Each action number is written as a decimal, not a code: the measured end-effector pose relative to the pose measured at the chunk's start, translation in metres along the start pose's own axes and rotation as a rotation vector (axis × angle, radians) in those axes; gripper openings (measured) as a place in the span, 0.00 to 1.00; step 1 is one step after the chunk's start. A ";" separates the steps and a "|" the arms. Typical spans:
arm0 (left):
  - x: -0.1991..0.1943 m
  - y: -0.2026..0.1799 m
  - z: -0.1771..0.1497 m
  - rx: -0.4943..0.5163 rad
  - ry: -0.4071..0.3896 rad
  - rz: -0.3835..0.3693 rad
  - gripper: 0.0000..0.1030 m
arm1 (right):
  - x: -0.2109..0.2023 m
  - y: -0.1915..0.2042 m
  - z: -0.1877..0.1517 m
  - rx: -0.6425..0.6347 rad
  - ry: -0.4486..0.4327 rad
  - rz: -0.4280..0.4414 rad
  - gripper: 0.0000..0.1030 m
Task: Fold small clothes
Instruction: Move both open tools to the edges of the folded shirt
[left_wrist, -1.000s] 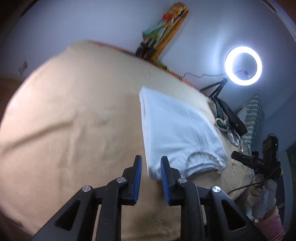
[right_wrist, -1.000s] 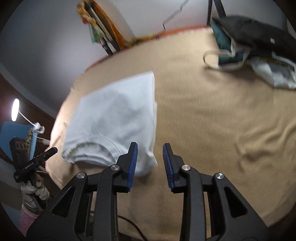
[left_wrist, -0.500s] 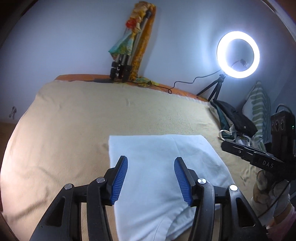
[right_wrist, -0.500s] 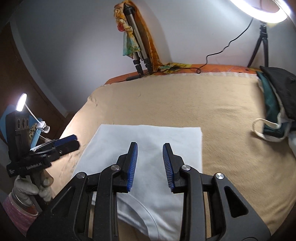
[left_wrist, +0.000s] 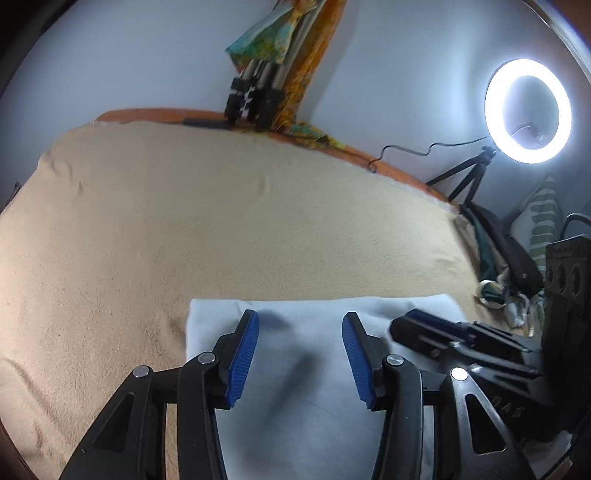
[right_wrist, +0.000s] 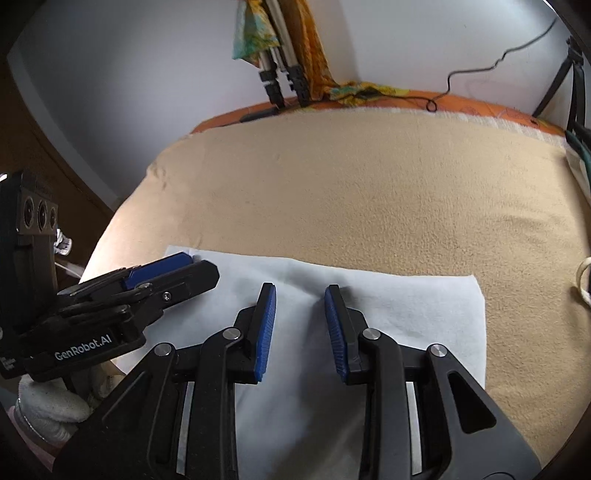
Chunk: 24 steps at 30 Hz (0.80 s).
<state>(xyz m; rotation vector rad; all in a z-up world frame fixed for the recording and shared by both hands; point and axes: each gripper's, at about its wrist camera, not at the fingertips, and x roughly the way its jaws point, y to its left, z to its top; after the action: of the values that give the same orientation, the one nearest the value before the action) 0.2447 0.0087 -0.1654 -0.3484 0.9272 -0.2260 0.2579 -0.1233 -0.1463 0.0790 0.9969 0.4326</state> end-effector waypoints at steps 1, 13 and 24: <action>0.003 0.004 -0.001 -0.007 -0.002 0.012 0.39 | 0.001 -0.004 0.001 0.016 -0.004 0.001 0.26; -0.012 0.017 -0.009 0.003 -0.005 0.030 0.37 | -0.015 -0.056 -0.007 0.131 -0.011 -0.063 0.27; -0.046 0.062 -0.025 -0.107 -0.018 0.085 0.54 | -0.052 -0.105 -0.029 0.206 -0.018 -0.171 0.33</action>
<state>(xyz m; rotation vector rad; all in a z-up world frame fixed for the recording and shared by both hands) 0.2003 0.0765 -0.1690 -0.4077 0.9362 -0.0953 0.2432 -0.2434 -0.1479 0.1807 1.0191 0.1715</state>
